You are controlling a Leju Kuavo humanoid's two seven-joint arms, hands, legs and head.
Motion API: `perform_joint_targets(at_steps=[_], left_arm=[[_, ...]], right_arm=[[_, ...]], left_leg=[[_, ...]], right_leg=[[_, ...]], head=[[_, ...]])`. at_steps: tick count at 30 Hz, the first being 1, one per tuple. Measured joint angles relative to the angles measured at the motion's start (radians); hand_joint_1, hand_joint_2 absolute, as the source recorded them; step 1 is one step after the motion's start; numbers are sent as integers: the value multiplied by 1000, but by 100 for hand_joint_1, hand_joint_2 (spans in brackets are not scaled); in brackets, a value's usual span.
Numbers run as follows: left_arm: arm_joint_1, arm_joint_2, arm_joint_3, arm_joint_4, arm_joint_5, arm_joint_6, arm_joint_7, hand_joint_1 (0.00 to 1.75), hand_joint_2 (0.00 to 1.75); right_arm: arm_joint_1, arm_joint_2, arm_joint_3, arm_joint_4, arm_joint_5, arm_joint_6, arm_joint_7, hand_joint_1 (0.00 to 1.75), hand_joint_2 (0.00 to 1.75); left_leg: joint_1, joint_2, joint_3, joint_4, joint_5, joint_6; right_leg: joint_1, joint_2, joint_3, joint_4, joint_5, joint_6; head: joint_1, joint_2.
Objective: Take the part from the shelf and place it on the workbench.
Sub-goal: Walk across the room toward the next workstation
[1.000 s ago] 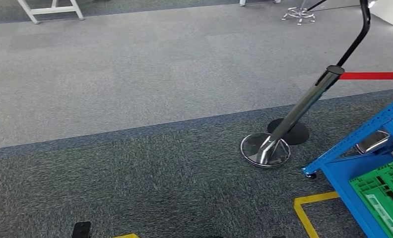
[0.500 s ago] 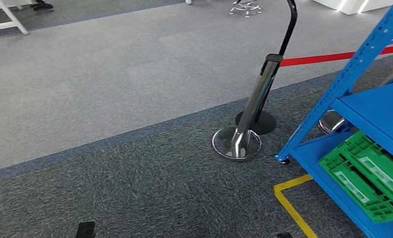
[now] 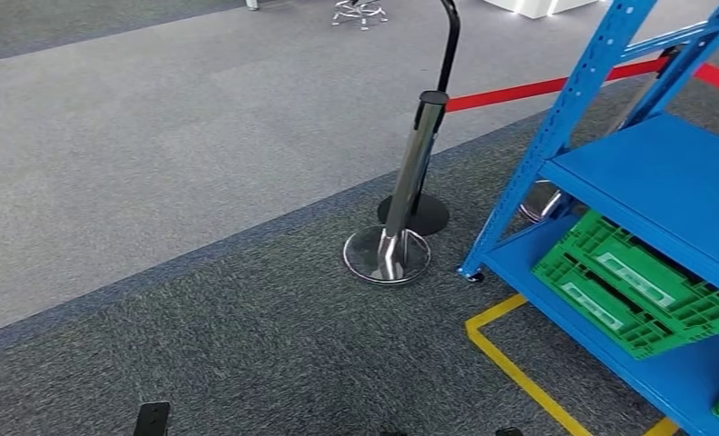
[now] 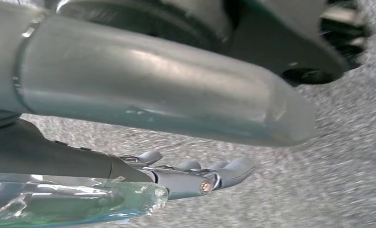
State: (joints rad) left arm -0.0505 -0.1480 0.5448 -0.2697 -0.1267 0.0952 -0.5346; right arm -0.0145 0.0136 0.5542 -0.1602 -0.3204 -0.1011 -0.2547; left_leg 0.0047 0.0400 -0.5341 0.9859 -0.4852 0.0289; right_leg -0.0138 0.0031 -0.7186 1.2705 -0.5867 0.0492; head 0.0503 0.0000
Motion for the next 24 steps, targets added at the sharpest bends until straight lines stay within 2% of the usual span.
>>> perform_joint_targets(at_steps=[1, 2, 4, 5, 7, 8, 10, 11, 12, 13, 14, 15, 16, 17, 18, 19, 21, 23, 24], left_arm=[[-1, 0, 0, 0, -2, 0, 0, 0, 0], [-1, 0, -1, 0, -4, 0, -1, 0, 0], [-2, 1, -2, 0, -10, 1, -2, 0, 0], [-3, 1, -2, 0, -13, 2, -3, 0, 0], [-6, 2, -3, 0, -16, 2, -3, 0, 0], [-8, 1, -3, 0, -17, 2, -3, 0, 0], [-9, 1, -3, 0, -17, 2, -3, 0, 0], [-8, 2, -4, 0, -17, 3, -3, 0, 0], [-6, 2, -4, 0, -17, 3, -4, 0, 0], [-4, 2, -4, 1, -17, 3, -4, 0, 0], [-2, 2, -4, 1, -17, 3, -4, 0, 0], [-1, 2, -4, 1, -18, 3, -4, 0, 0], [-1, 2, -4, 1, -18, 3, -4, 0, 0], [-1, 3, -4, 1, -19, 2, -4, 0, 0], [-2, 4, -4, 1, -20, 2, -4, 0, 0], [-2, 6, -4, 1, -22, 2, -4, 0, 0], [-3, 8, -6, 1, -29, 4, -4, 0, 0], [-6, 7, -10, 1, -38, 6, -6, 0, 0], [-7, 6, -11, 1, -41, 8, -6, 0, 0]], right_arm=[[2, 0, 0, 0, 0, 0, 0, 0, 0], [2, 0, 0, 0, 0, 0, 0, 0, 0], [-1, -1, 0, 0, 0, 1, 0, 0, 0], [-2, -1, 0, 0, 0, 1, 0, 0, 0], [-1, -1, 0, 0, 0, 2, 0, 0, 0], [1, -1, 0, 0, 0, 2, 0, 0, 0], [1, -1, 0, 0, 0, 2, 0, 0, 0], [0, -1, 0, 0, 0, 2, 0, 0, 0], [-2, -1, 0, 0, 0, 2, 0, 0, 0], [-2, -1, 0, 0, -1, 2, 0, 0, 0], [-2, -1, 0, 0, -1, 2, 0, 0, 0], [-1, -1, 0, 0, -1, 2, 0, 0, 0], [0, -1, 0, 0, -1, 2, 0, 0, 0], [0, -1, 0, 0, -1, 3, 0, 0, 0], [0, 0, 1, 0, -1, 3, 0, 0, 0], [-1, 0, 1, 0, -1, 4, 0, 0, 0], [-1, 1, 1, 0, -1, 5, 0, 0, 0], [3, 0, 2, 0, -1, 5, 0, 0, 0], [5, 0, 2, 0, 0, 5, 0, 0, 0]], left_leg=[[0, 11, 2, 0, -2, -2], [-1, 22, 5, 1, -4, -5], [-6, 40, 11, 3, -11, -16], [-8, 48, 14, 3, -13, -21], [-8, 62, 20, 2, -15, -30], [-6, 57, 22, 5, -19, -36], [-1, 18, 4, 52, -56, -46], [1, -8, -21, 109, -89, -49], [1, -23, -55, 180, -123, -50], [2, -29, -89, 249, -149, -50], [2, -31, -114, 293, -157, -49], [2, -32, -122, 301, -142, -46], [1, -35, -112, 268, -109, -42], [1, -46, -87, 206, -65, -36], [1, -69, -58, 137, -28, -29], [1, -90, -32, 76, -5, -23], [1, -114, -11, 22, 3, -19], [2, -97, -8, 8, 5, -15], [4, -86, -6, 0, 9, -10]], right_leg=[[0, -8, 30, -51, 30, 1], [0, -26, 72, -124, 61, 0], [3, -57, 142, -239, 96, -9], [5, -63, 156, -261, 99, -15], [8, -46, 155, -264, 99, -29], [8, -38, 156, -265, 101, -36], [4, -20, 158, -269, 105, -49], [3, -9, 158, -270, 107, -54], [4, 2, 157, -270, 108, -58], [5, 15, 157, -270, 108, -59], [7, 27, 158, -270, 108, -60], [8, 41, 159, -269, 108, -60], [9, 55, 160, -269, 108, -60], [10, 69, 162, -269, 108, -60], [11, 82, 162, -268, 108, -58], [11, 95, 161, -266, 108, -56], [9, 115, 152, -265, 111, -45], [6, 128, 139, -267, 115, -32], [7, 115, 131, -260, 108, -27]], head=[[0, 0], [0, 0], [-1, 0], [-2, 0], [-3, 0], [-3, 0], [-7, 0], [-10, 0], [-12, 0], [-12, 0], [-12, 0], [-12, 0], [-12, 0], [-12, 0], [-12, 0], [-12, 0], [-12, 0], [-12, 0], [-10, 0]])
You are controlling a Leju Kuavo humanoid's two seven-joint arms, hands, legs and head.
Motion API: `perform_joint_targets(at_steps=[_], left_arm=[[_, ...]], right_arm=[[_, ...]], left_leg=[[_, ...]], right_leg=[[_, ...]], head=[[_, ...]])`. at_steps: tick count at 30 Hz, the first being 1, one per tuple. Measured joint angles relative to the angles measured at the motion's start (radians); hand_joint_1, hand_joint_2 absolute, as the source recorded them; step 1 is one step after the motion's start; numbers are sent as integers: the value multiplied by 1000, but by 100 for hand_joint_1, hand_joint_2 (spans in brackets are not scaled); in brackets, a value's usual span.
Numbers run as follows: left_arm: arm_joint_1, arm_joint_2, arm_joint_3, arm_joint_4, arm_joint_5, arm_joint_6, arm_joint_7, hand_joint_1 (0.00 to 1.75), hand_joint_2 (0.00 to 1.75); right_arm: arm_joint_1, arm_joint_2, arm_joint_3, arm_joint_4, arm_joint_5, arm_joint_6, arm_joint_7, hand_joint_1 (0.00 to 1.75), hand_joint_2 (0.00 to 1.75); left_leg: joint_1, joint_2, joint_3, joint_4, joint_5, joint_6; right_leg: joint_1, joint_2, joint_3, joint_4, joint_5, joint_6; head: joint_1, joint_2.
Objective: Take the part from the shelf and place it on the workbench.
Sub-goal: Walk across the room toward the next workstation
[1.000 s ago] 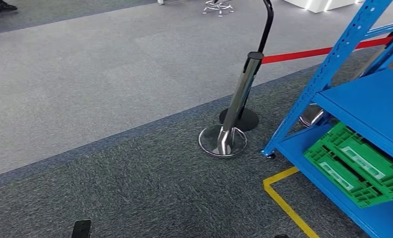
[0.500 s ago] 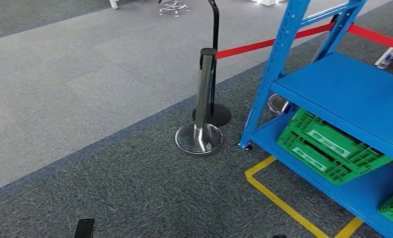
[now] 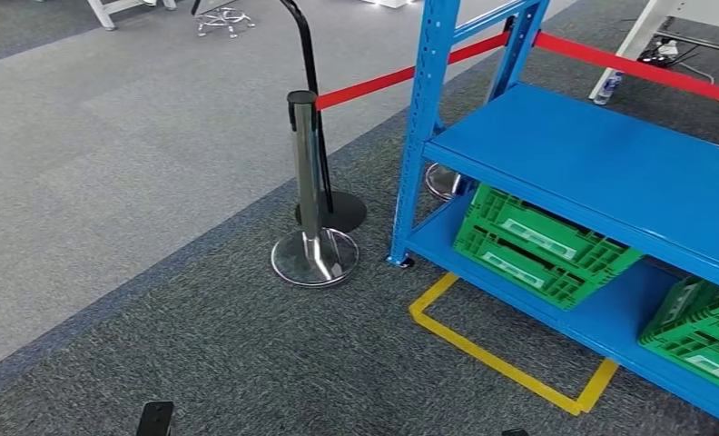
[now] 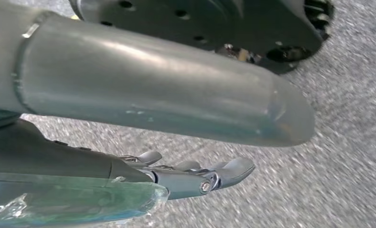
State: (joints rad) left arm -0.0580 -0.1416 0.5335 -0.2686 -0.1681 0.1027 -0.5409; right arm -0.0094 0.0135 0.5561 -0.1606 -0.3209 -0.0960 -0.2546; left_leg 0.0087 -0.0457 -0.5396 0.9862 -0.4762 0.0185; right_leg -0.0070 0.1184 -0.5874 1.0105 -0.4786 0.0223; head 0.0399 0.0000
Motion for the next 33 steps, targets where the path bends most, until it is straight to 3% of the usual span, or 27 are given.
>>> perform_joint_targets(at_steps=[1, 3, 5, 6, 7, 8, 10, 12, 14, 16, 18, 19, 20, 21, 22, 23, 25, 27, 29, 30, 31, 33], left_arm=[[0, 0, -2, 0, -4, 1, -1, 0, 0], [2, 0, -6, 0, -11, 5, -2, 0, 0], [5, 1, -11, 1, -18, 9, -3, 0, 0], [5, 1, -13, 2, -21, 11, -4, 0, 0], [4, 1, -15, 2, -24, 12, -5, 0, 0], [4, 0, -17, 2, -27, 12, -6, 0, 0], [4, 1, -19, 2, -31, 13, -9, 0, 0], [2, 2, -20, 2, -35, 14, -11, 0, 0], [0, 2, -22, 2, -39, 15, -11, 0, 0], [-1, 2, -24, 2, -41, 16, -12, 0, 0], [1, 2, -25, 2, -43, 17, -12, 0, 0], [3, 2, -25, 3, -44, 17, -12, 0, 0], [5, 2, -25, 3, -44, 17, -12, 0, 0], [6, 2, -25, 4, -44, 17, -12, 0, 0], [6, 2, -26, 4, -45, 17, -12, 0, 0], [6, 2, -26, 4, -45, 17, -12, 0, 0], [6, 4, -26, 4, -46, 18, -12, 0, 0], [5, 7, -27, 5, -48, 18, -12, 0, 0], [3, 7, -29, 5, -48, 18, -12, 0, 0], [2, 6, -31, 5, -48, 18, -12, 0, 0], [1, 6, -32, 5, -48, 18, -12, 0, 0], [2, 6, -34, 5, -49, 18, -13, 0, 0]], right_arm=[[0, -1, 0, 0, 0, 0, 0, 0, 0], [-3, -1, 1, 0, 0, 1, 0, 0, 0], [-5, -1, 2, 0, 0, 2, -1, 0, 0], [-4, -1, 3, 0, 0, 2, -1, 0, 0], [-3, -1, 3, 0, 0, 2, 0, 0, 0], [-2, -1, 3, 0, 0, 2, 0, 0, 0], [-3, -1, 3, 0, 0, 2, -1, 0, 0], [-7, -1, 3, 0, 0, 2, -1, 0, 0], [-5, 0, 3, 0, 0, 2, -1, 0, 0], [-3, 0, 3, 0, 0, 2, -1, 0, 0], [-6, -1, 3, 0, 0, 1, -1, 0, 0], [-7, -1, 3, 0, -1, 1, -1, 0, 0], [-7, -1, 3, 0, -2, 1, -1, 0, 0], [-6, -1, 3, 0, -3, 0, -1, 0, 0], [-5, -1, 3, 0, -3, 1, -1, 0, 0], [-4, -1, 3, 0, -3, 1, -1, 0, 0], [-5, 0, 3, 0, -3, 1, -1, 0, 0], [-6, 2, 3, 0, -6, 1, -1, 0, 0], [-3, 2, 3, 0, -9, 1, -1, 0, 0], [0, 1, 3, 0, -9, 1, -1, 0, 0], [1, 0, 3, 0, -9, 1, -1, 0, 0], [-2, -1, 4, 0, -9, 1, -1, 0, 0]], left_leg=[[2, 13, 2, -8, 4, 5], [1, 41, 5, -14, 5, 10], [-1, 71, 5, -14, 4, 11], [-1, 85, 6, -14, 2, 10], [0, 97, 7, -13, 1, 8], [1, 108, 10, -13, -2, 4], [-3, 128, 16, -9, -9, -6], [-10, 144, 22, -5, -15, -17], [-9, 157, 27, -3, -20, -25], [-4, 130, 19, 26, -48, -36], [-1, 79, -28, 135, -111, -41], [-1, 65, -64, 209, -143, -41], [-1, 58, -95, 269, -162, -39], [-1, 55, -113, 299, -160, -36], [-2, 52, -114, 288, -136, -31], [-2, 46, -97, 239, -96, -26], [-2, 0, -43, 104, -21, -11], [-3, -39, -13, 27, -1, -4], [-3, -31, -7, 11, -5, -4], [-1, -20, -4, 4, -2, -2], [1, -7, 0, -4, 1, 1], [2, 23, 6, -15, 4, 7]], right_leg=[[2, -24, -15, 24, -17, 4], [3, -85, -70, 137, -80, 11], [-1, -108, -127, 256, -127, 19], [-4, -112, -133, 273, -124, 23], [-7, -117, -117, 246, -102, 26], [-9, -128, -81, 183, -68, 28], [-10, -174, -3, 44, -21, 27], [-7, -195, 29, -9, -12, 15], [-6, -172, 29, -7, -11, 0], [-8, -151, 29, -8, -9, -12], [-9, -128, 30, -9, -7, -22], [-8, -115, 29, -9, -7, -25], [-6, -101, 29, -8, -7, -27], [-4, -86, 30, -8, -7, -27], [-3, -71, 32, -8, -7, -28], [-2, -55, 33, -8, -7, -28], [-1, -28, 34, -6, -7, -26], [-5, -5, 26, -4, -6, -17], [-8, 18, 15, -8, -1, -2], [-8, 18, 11, -8, -2, 4], [-6, 0, 2, 6, -13, 9], [-3, -62, -44, 96, -65, 15]], head=[[2, 0], [6, 0], [7, 0], [7, 0], [8, 0], [8, 0], [8, 0], [4, 0], [0, 0], [-1, 0], [-4, 0], [-5, 0], [-5, 0], [-5, 0], [-5, 0], [-5, 0], [-5, 0], [-6, 0], [-8, 0], [-7, 0], [-4, 0], [2, 0]])
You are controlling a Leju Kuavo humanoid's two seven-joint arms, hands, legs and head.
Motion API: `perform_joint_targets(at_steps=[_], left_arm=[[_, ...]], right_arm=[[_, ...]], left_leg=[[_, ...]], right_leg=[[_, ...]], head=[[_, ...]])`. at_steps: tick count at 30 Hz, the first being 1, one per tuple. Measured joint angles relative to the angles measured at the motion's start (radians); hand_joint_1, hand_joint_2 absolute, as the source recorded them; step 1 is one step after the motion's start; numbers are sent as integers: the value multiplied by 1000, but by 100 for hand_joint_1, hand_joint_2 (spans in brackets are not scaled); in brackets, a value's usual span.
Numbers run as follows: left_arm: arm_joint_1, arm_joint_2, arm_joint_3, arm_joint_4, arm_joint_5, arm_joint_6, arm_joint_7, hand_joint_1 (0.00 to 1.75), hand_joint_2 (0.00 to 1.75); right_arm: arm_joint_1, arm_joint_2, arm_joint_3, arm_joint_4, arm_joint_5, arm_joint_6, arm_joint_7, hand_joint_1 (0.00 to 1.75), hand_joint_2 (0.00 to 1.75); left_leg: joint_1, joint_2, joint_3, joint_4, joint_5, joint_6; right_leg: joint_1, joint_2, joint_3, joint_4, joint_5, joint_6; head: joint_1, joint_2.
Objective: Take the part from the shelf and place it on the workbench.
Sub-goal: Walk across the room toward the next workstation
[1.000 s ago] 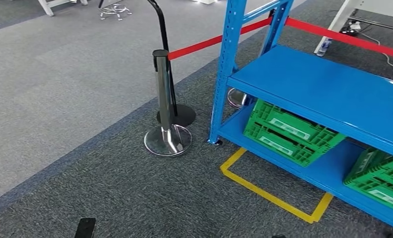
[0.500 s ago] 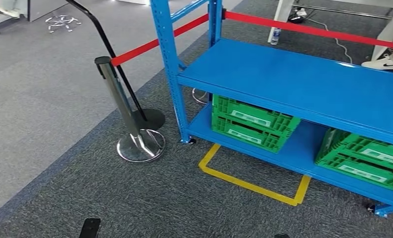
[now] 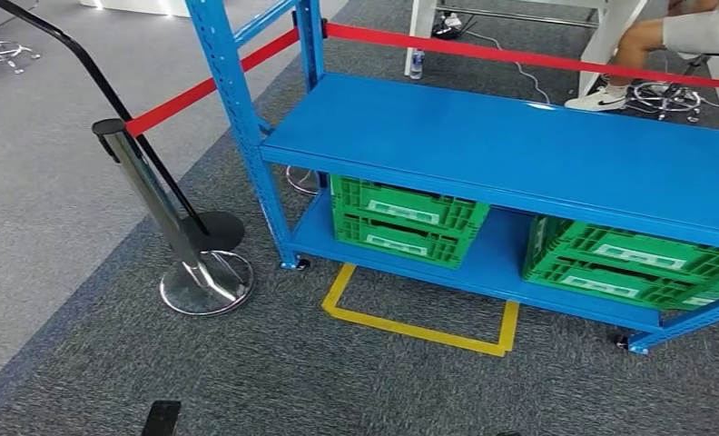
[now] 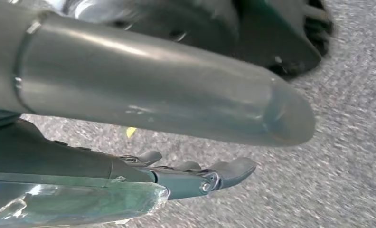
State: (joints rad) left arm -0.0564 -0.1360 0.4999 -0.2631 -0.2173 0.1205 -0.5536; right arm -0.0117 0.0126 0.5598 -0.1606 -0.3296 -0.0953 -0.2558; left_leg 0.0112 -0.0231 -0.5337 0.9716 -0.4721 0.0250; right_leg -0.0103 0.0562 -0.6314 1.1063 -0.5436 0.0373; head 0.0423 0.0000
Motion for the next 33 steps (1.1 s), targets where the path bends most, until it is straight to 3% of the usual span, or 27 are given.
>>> perform_joint_targets(at_steps=[2, 3, 4, 5, 7, 9, 12, 14, 16, 17, 18, 19, 20, 22, 23, 25, 28, 29, 33], left_arm=[[3, -1, -1, 0, -1, 0, 0, 0, 0], [4, -1, -1, 1, -1, 0, 0, 0, 0], [4, -1, -1, 1, -2, 0, 0, 0, 0], [3, -1, -2, 1, -3, 0, 0, 0, 0], [2, -2, -4, 1, -5, 0, 0, 0, 0], [1, -2, -6, 1, -9, 0, 0, 0, 0], [-3, -2, -7, 0, -13, 0, -1, 0, 0], [-5, -2, -8, 0, -13, 1, -1, 0, 0], [-3, -1, -8, 1, -13, 2, -1, 0, 0], [0, -1, -8, 1, -13, 2, -1, 0, 0], [2, 0, -8, 1, -13, 3, -1, 0, 0], [3, 0, -8, 1, -13, 3, 0, 0, 0], [4, 0, -7, 1, -14, 4, 0, 0, 0], [3, 1, -7, 1, -15, 5, 0, 0, 0], [3, 2, -7, 1, -16, 5, 0, 0, 0], [1, 4, -7, 1, -16, 6, 0, 0, 0], [0, 4, -7, 1, -16, 8, 0, 0, 0], [0, 4, -7, 1, -16, 9, 0, 0, 0], [1, 2, -6, 1, -16, 9, 0, 0, 0]], right_arm=[[-4, 0, 0, 0, 0, 0, 0, 0, 0], [-4, 0, 0, 0, 0, 0, 0, 0, 0], [-2, 0, 0, 0, 0, 0, 0, 0, 0], [0, 0, 0, 0, 0, 0, 0, 0, 0], [0, 0, 0, 0, 0, 0, -1, 0, 0], [-4, 0, 0, 0, 0, 0, -2, 0, 0], [-1, 0, 0, 0, 0, 0, -3, 0, 0], [0, 0, 0, 0, 0, 0, -3, 0, 0], [-3, 0, 0, 0, -1, 2, -5, 0, 0], [-4, 0, 0, 0, -3, 5, -6, 0, 0], [-3, 0, 0, 0, -5, 9, -7, 0, 0], [-1, 0, 0, 0, -6, 14, -10, 0, 0], [1, 0, 0, 0, -7, 19, -14, 0, 0], [3, 2, 1, 0, -6, 28, -20, 0, 0], [3, 3, 1, 0, -7, 31, -22, 0, 0], [2, 6, 1, 0, -10, 35, -22, 0, 0], [3, 7, 1, 0, -12, 38, -23, 0, 0], [1, 7, 1, 0, -12, 39, -23, 0, 0], [-2, 7, 2, 0, -12, 43, -23, 0, 0]], left_leg=[[-3, 30, 1, 0, -3, 3], [-4, 44, 2, 0, -5, 3], [-5, 57, 4, 1, -8, 2], [-5, 69, 8, 1, -11, 0], [-8, 90, 18, 2, -20, -8], [-14, 107, 26, 3, -29, -18], [-14, 122, 38, 7, -42, -34], [-9, 87, 24, 53, -75, -45], [-6, 43, -42, 183, -133, -51], [-5, 36, -85, 254, -154, -51], [-5, 33, -119, 303, -158, -50], [-5, 33, -139, 316, -140, -47], [-6, 32, -138, 289, -101, -43], [-10, 27, -100, 167, -9, -27], [-13, 24, -77, 107, 16, -17], [-18, 18, -51, 43, 20, -5], [-15, 18, -29, 13, 10, 5], [-12, 18, -18, 8, 8, 9], [-9, 23, 12, 4, -17, 10]], right_leg=[[-1, -42, -67, 131, -56, 7], [-2, -49, -84, 166, -62, 9], [-2, -53, -83, 163, -49, 11], [-2, -60, -58, 117, -18, 12], [1, -99, 22, -25, 42, 7], [6, -126, 70, -105, 58, -7], [7, -103, 77, -111, 51, -29], [3, -83, 86, -113, 49, -41], [1, -63, 92, -114, 46, -50], [2, -52, 95, -114, 43, -54], [3, -42, 100, -114, 39, -56], [5, -33, 107, -114, 33, -57], [6, -25, 116, -114, 27, -56], [9, -15, 133, -114, 12, -53], [10, -11, 137, -114, 4, -49], [10, -8, 140, -114, -3, -36], [8, -20, 146, -95, -2, -15], [8, -28, 131, -67, -12, -11], [3, -47, -20, 157, -97, 4]], head=[[3, 0], [2, 0], [3, 0], [3, 0], [4, 0], [1, 0], [-1, 0], [-6, 0], [-13, 0], [-14, 0], [-14, 0], [-15, 0], [-15, 0], [-14, 0], [-14, 0], [-12, 0], [-11, 0], [-9, 0], [-1, 0]])
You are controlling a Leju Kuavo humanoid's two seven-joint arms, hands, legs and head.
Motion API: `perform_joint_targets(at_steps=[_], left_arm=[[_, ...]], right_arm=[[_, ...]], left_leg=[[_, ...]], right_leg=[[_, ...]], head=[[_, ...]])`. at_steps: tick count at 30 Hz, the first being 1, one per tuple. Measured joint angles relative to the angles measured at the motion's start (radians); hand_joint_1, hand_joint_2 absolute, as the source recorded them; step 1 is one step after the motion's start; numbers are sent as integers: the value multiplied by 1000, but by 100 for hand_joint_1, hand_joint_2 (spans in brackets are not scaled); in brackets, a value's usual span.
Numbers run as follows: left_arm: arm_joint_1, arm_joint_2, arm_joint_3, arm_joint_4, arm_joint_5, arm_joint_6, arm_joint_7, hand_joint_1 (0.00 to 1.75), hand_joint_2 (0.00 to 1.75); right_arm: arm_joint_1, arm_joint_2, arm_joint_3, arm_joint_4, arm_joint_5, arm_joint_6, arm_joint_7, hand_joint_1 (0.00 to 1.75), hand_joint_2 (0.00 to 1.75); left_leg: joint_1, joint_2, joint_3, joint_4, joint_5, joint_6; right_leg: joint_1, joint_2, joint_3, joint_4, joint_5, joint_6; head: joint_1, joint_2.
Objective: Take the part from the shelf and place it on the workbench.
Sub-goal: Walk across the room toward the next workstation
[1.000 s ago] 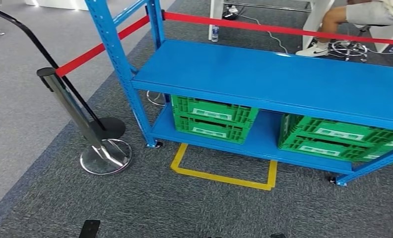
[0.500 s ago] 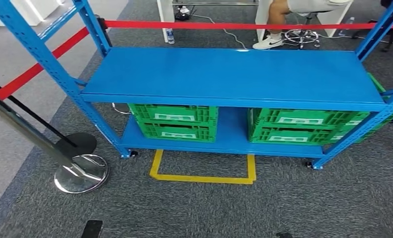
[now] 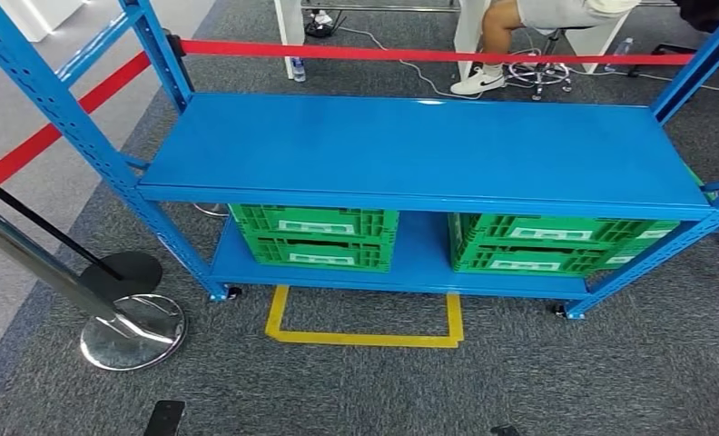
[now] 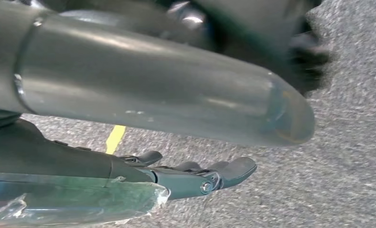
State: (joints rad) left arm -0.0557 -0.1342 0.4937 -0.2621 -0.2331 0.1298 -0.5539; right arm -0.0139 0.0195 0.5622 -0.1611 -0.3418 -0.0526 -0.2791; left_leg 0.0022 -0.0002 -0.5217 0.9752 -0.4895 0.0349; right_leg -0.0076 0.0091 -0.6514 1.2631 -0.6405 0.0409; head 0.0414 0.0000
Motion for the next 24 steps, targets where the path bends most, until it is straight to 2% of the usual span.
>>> perform_joint_targets(at_steps=[1, 2, 3, 4, 5, 6, 7, 9, 10, 11, 12, 13, 15, 16, 17, 18, 19, 20, 21, 22, 23, 24], left_arm=[[1, -1, 0, 0, 0, 0, 0, 0, 0], [2, -1, 0, 0, 0, 0, 0, 0, 0], [3, -1, 0, 0, 0, 0, 0, 0, 0], [3, -1, 0, 0, 0, 0, 0, 0, 0], [3, -1, 0, 0, 0, 0, 0, 0, 0], [3, -1, 0, 0, 0, 0, 0, 0, 0], [2, 0, 0, 0, 0, 0, 0, 0, 0], [0, 0, 0, 0, 0, 0, 0, 0, 0], [-2, 0, 0, 0, 0, 0, 0, 0, 0], [-4, 0, 0, 0, 0, 1, 0, 0, 0], [-6, 0, 0, 0, 0, 2, 0, 0, 0], [-6, 0, 0, 0, 0, 2, 0, 0, 0], [-3, 0, 0, 0, 1, 3, 0, 0, 0], [-1, -1, 0, 0, 2, 3, 0, 0, 0], [1, -1, 1, 0, 3, 4, 0, 0, 0], [2, -1, 1, 0, 5, 6, 1, 0, 0], [2, 0, 2, 0, 6, 10, 1, 0, 0], [3, 2, 4, 0, 9, 16, 2, 0, 44], [5, 4, 6, 1, 12, 21, 4, 0, 87], [7, 5, 9, 1, 15, 26, 6, 0, 131], [10, 6, 12, 2, 17, 30, 7, 0, 175], [11, 5, 15, 2, 16, 34, 9, 0, 175]], right_arm=[[3, 0, 0, 0, 0, 0, 0, 0, 0], [5, 0, 0, 0, 0, 0, 0, 0, 0], [8, 0, 0, 0, 0, 0, 0, 0, 0], [10, -1, 0, 0, 0, 0, 0, 0, 0], [10, -1, 1, 0, 0, 0, 0, 0, 0], [10, 0, 1, 0, 0, 0, 0, 0, 0], [10, 0, 1, 0, 0, 0, 0, 0, 0], [10, 0, 1, -1, 0, 0, 0, 0, 0], [10, 0, 1, -1, 0, 1, -1, 0, 0], [10, 0, 1, -1, 0, 1, -2, 0, 0], [9, 0, 1, -1, -1, 1, -3, 0, 0], [8, 0, 0, -1, -4, 1, -5, 0, 0], [8, 0, 0, -1, -9, 2, -9, 0, 0], [9, 0, 0, -1, -10, 2, -10, 0, 0], [11, 0, 1, -1, -10, 2, -11, 0, 0], [11, 0, 1, -1, -10, 3, -12, 0, 0], [12, 0, 1, -1, -10, 2, -13, 0, 0], [12, 1, 1, -1, -10, 2, -13, 0, 0], [12, 3, 0, -1, -12, 1, -11, 0, 44], [13, 5, 0, -1, -14, 0, -7, 0, 87], [13, 6, -2, -1, -17, 0, -3, 0, 131], [14, 6, -2, -1, -19, 0, 1, 0, 175]], left_leg=[[1, 1, 10, 0, -9, -1], [3, 1, 23, 0, -18, -4], [5, 1, 38, 0, -29, -8], [7, 1, 52, 0, -41, -13], [7, 2, 65, 2, -54, -19], [7, 2, 73, 2, -66, -26], [6, 3, 81, 4, -74, -33], [6, 4, 90, 11, -79, -46], [7, 4, 85, 31, -74, -51], [8, 4, 66, 69, -70, -55], [8, 4, 33, 124, -73, -59], [8, 4, -10, 191, -89, -62], [7, 4, -97, 294, -151, -62], [6, 4, -126, 312, -177, -59], [4, 4, -143, 303, -183, -54], [0, 4, -150, 269, -164, -45], [-7, 3, -149, 217, -116, -32], [-17, -1, -148, 163, -47, -16], [-25, -7, -145, 117, 14, -3], [-32, -11, -144, 88, 58, 4], [-36, -15, -143, 74, 79, 6], [-35, -15, -140, 67, 81, 0]], right_leg=[[-2, -1, -24, 16, 1, 3], [-4, -2, -31, -4, 23, 6], [-6, -4, -22, -56, 61, 8], [-8, -10, -6, -122, 113, 11], [-8, -16, 9, -178, 146, 9], [-7, -20, 23, -214, 167, 3], [-5, -22, 31, -230, 175, -6], [-3, -16, 46, -230, 164, -27], [-4, -13, 53, -232, 162, -34], [-6, -12, 62, -234, 157, -41], [-6, -10, 72, -236, 150, -46], [-6, -9, 83, -238, 142, -50], [-2, -3, 105, -238, 122, -55], [1, 1, 119, -238, 111, -56], [4, 4, 135, -238, 101, -57], [7, 7, 151, -239, 90, -57], [10, 9, 164, -239, 79, -57], [12, 11, 174, -239, 69, -56], [14, 14, 179, -239, 58, -53], [15, 16, 181, -241, 50, -51], [15, 19, 183, -245, 44, -48], [15, 20, 188, -248, 43, -46]], head=[[0, 0], [0, 0], [0, 0], [1, 0], [3, 0], [4, 0], [4, 0], [4, 0], [4, 0], [3, 0], [1, 0], [0, 0], [0, 0], [-1, 0], [-1, 0], [-1, 0], [-2, 0], [-1, 0], [0, 0], [1, 0], [2, 0], [2, 0]])
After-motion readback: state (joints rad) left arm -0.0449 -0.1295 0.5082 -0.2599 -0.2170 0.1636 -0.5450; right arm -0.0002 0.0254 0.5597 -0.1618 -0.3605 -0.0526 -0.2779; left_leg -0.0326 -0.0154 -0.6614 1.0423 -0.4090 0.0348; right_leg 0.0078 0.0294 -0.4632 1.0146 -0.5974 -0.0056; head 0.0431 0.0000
